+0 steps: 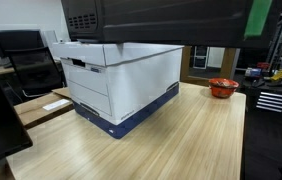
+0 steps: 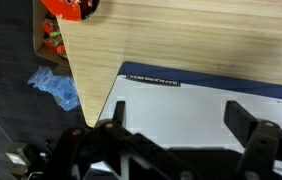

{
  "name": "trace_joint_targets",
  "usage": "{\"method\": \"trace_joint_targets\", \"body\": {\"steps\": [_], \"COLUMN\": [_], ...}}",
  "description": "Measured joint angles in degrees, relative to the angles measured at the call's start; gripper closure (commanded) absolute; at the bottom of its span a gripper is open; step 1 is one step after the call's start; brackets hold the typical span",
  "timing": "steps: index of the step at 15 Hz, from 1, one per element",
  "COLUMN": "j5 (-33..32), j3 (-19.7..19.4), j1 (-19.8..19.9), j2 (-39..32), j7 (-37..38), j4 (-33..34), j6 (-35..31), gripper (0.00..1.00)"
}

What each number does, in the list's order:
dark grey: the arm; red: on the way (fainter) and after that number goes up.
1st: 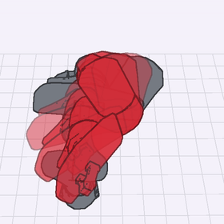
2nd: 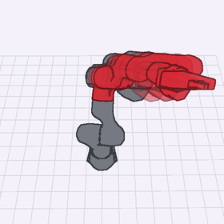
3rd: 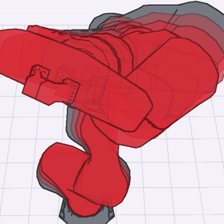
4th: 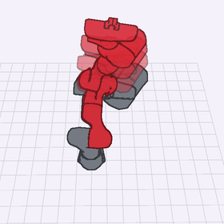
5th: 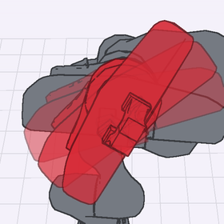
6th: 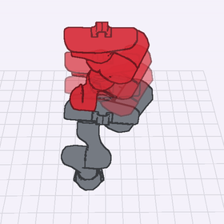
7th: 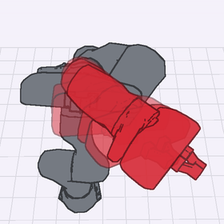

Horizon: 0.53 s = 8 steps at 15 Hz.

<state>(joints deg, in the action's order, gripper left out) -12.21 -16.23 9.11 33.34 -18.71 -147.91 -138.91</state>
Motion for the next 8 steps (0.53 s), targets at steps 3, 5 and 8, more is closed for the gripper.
{"method": "trace_joint_targets", "body": {"steps": [3, 5, 8], "j5": [-3.49, -6.68, -10.65], "j3": [-0.07, -0.18, -0.23], "j1": [1.85, 3.41, 5.56], "j2": [-2.45, -4.45, -7.45], "j7": [-0.29, -0.48, -0.50], "j4": [0.13, 0.16, 0.37], "j6": [-0.18, -1.68, -4.51], "gripper": [0.00, 0.00, 0.00]}}
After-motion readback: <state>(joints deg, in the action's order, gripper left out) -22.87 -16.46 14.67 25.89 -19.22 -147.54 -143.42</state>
